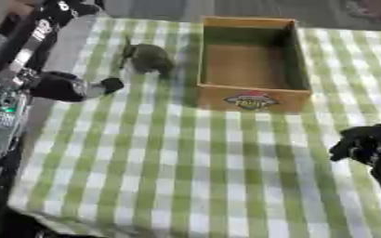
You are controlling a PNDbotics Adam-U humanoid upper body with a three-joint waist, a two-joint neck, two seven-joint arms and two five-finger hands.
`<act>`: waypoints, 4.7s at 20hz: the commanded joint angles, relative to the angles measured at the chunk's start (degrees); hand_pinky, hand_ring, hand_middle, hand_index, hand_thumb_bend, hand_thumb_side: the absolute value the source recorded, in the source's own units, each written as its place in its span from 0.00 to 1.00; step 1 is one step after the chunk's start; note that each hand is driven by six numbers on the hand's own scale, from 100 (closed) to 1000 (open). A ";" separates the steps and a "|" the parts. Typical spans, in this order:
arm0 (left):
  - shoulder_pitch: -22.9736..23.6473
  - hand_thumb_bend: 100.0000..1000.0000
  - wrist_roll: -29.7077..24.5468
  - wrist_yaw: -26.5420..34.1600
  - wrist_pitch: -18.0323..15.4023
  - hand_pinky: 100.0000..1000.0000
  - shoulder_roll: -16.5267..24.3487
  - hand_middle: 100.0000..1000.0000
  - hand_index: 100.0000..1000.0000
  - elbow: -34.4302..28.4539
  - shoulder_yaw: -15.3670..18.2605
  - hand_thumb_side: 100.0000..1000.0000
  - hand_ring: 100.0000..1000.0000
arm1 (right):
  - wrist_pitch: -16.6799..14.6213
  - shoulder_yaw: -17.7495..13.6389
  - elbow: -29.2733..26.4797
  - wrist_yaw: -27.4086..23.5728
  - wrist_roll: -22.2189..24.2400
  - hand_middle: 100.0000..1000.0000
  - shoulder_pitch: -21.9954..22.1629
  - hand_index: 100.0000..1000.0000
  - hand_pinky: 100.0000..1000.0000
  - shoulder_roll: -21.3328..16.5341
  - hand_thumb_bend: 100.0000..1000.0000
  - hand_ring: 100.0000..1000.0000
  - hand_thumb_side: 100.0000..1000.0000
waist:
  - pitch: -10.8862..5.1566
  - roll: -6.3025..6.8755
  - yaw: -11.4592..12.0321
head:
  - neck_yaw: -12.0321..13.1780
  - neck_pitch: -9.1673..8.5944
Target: Pick up objects on the table and place them in the box.
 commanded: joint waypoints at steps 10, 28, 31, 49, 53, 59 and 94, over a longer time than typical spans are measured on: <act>-1.27 0.61 0.17 -0.30 -0.87 0.86 3.24 1.00 0.96 0.20 -0.44 0.00 0.98 | 0.07 -0.20 -1.36 0.34 -0.21 0.49 -0.32 0.67 0.53 -1.26 0.00 0.57 0.87 | -0.99 0.35 -0.22 | 0.44 0.11; -25.75 0.69 -5.70 -11.21 -6.29 0.79 20.44 0.91 0.97 33.66 -9.00 0.10 0.91 | 0.13 0.69 -1.21 0.79 0.56 0.49 0.15 0.67 0.52 -1.52 0.00 0.57 0.89 | -1.37 0.67 -1.59 | 1.83 1.08; -31.21 0.68 -6.71 -14.74 -8.20 0.78 19.35 0.90 0.96 41.98 -10.50 0.13 0.90 | 0.16 0.88 -1.13 0.94 0.74 0.49 0.21 0.67 0.52 -1.57 0.00 0.57 0.89 | -1.36 0.85 -1.96 | 2.09 1.22; -44.32 0.67 -1.57 -35.94 -6.01 0.74 10.17 0.86 0.95 65.84 -11.40 0.21 0.85 | 0.27 1.71 -0.84 1.20 1.69 0.49 -0.05 0.67 0.52 -1.56 0.00 0.57 0.89 | -1.41 1.67 -4.18 | 3.49 1.17; -44.26 0.65 0.57 -38.88 -5.05 0.73 9.53 0.86 0.95 66.93 -11.44 0.21 0.84 | 0.31 1.73 -0.82 1.18 1.73 0.49 -0.14 0.67 0.52 -1.56 0.00 0.57 0.89 | -1.36 1.81 -4.29 | 3.55 1.06; -43.95 0.62 2.71 -41.42 -3.97 0.72 9.08 0.85 0.95 67.92 -11.50 0.24 0.83 | 0.34 1.75 -0.78 1.21 1.80 0.49 -0.27 0.67 0.52 -1.51 0.00 0.57 0.89 | -1.18 1.99 -4.54 | 3.54 0.94; -40.97 0.56 6.24 -52.24 -2.59 0.65 8.09 0.73 0.95 71.92 -11.95 0.22 0.66 | 0.29 1.57 -0.59 1.81 1.79 0.49 -0.52 0.67 0.52 -1.07 0.00 0.57 0.91 | 0.09 2.18 -5.50 | 3.55 0.71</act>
